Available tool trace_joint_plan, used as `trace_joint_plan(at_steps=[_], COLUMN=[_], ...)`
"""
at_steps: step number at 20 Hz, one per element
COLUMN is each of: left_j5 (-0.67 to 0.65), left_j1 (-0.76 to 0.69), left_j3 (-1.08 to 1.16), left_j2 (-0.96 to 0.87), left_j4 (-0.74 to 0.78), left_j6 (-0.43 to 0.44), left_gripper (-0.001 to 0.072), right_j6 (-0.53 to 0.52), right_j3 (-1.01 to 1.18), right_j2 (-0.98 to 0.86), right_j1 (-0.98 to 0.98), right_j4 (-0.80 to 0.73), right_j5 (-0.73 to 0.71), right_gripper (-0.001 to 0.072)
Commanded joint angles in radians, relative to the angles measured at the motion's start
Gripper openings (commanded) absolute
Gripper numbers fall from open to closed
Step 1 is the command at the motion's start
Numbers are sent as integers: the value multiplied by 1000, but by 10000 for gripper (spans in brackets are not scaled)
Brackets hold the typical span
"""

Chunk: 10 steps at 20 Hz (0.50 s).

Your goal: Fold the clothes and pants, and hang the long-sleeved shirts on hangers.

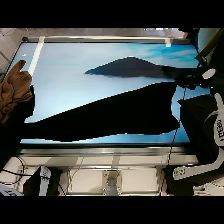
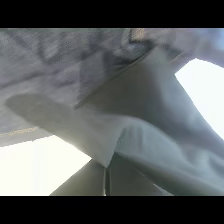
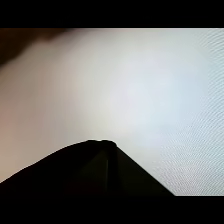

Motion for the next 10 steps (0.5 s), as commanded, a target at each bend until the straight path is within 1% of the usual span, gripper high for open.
trace_joint_plan(at_steps=[1, 2, 3, 6, 7, 10], left_j5=[212, 310, 367, 433, 489, 712], left_j1=[-69, -109, -148, -219, -237, -278], left_j3=[1, 7, 32, 168, 212, 278], left_j2=[-15, -37, -79, -253, -306, -404], left_j4=[-164, -206, -237, -242, -242, -243], left_j6=[-17, -19, -29, -79, -95, -106], left_gripper=[5, 3, 3, 4, 4, 3], right_j6=[77, 91, 117, 175, 177, 178], right_j3=[3, 3, 3, 4, 4, 4], right_j2=[-59, -65, -66, -64, -64, -66], right_j1=[36, 39, 39, 19, 15, 14], right_j4=[8, 13, 12, 11, 8, -16], right_j5=[-116, -140, -156, -179, -178, -183], right_gripper=[23, 23, 23, 23, 23, 23])
